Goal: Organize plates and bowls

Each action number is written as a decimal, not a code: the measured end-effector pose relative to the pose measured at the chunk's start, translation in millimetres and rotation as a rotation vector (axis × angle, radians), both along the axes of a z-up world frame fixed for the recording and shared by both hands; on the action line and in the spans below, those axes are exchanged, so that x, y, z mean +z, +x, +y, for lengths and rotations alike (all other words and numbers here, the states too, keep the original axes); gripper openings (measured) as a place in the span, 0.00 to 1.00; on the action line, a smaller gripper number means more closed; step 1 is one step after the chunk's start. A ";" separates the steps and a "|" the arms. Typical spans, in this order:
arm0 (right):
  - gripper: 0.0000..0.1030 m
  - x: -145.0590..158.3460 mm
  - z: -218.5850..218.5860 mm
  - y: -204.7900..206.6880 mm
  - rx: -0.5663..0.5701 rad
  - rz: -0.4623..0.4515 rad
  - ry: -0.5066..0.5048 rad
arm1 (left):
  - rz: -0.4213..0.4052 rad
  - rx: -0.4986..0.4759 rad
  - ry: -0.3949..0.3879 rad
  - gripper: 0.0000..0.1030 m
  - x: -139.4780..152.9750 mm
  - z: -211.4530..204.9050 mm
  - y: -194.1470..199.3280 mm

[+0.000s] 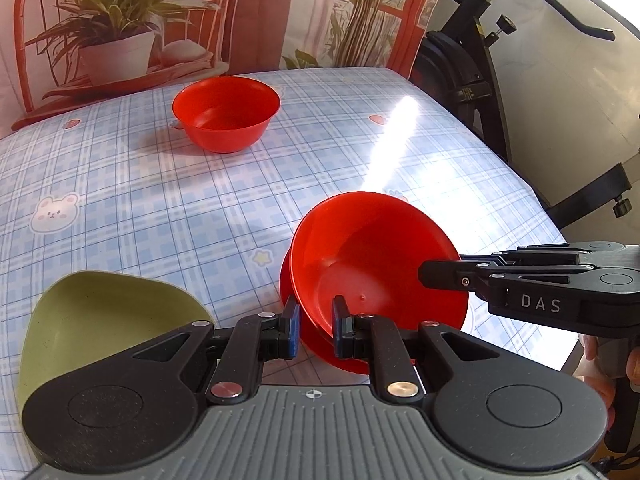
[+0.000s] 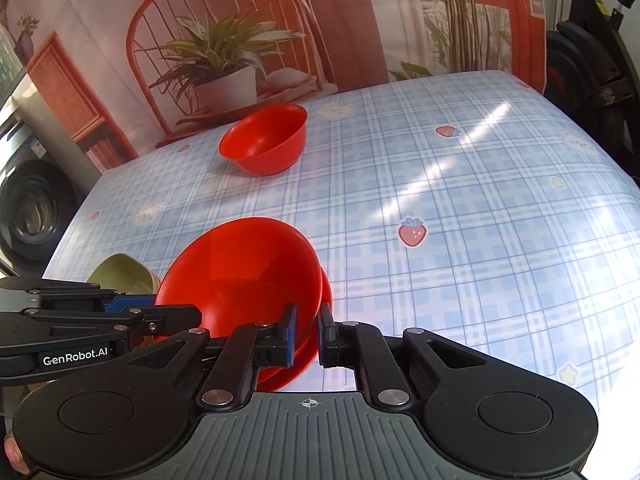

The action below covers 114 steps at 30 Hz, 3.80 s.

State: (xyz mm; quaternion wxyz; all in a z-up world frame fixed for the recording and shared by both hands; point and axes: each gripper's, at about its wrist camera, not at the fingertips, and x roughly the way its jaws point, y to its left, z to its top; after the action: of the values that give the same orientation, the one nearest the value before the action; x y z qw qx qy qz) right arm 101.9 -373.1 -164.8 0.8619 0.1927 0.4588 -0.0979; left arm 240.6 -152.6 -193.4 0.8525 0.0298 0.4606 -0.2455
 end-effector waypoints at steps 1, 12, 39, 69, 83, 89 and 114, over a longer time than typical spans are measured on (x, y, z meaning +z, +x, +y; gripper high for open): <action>0.10 0.3 0.6 0.1 0.001 0.000 -0.003 | -0.002 0.000 0.009 0.19 0.0 -0.4 0.4; 0.13 12.6 -0.6 0.6 0.012 -0.013 -0.038 | -0.021 0.032 -0.030 0.22 16.4 15.4 7.9; 0.17 -20.5 -52.3 180.8 0.002 -0.141 -0.050 | -0.122 0.246 -0.125 0.32 26.1 38.1 147.5; 0.09 -12.4 -42.4 183.6 -0.024 -0.130 -0.008 | -0.109 0.230 -0.127 0.14 24.9 40.2 146.4; 0.09 34.5 -15.8 114.0 -0.050 -0.238 0.060 | -0.188 0.231 -0.102 0.15 61.9 41.9 73.2; 0.09 34.1 -8.0 82.7 -0.057 -0.218 0.053 | -0.190 0.215 -0.097 0.15 63.3 35.8 42.2; 0.09 21.5 -7.5 -11.3 -0.127 -0.173 0.087 | -0.089 0.116 -0.122 0.17 32.8 17.9 -18.9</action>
State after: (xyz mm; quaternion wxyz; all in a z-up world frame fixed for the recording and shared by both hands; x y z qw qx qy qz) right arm 90.6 -380.6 -143.3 0.8812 0.2664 0.3733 -0.1152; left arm 221.8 -134.7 -160.6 0.8850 -0.0383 0.4075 -0.2218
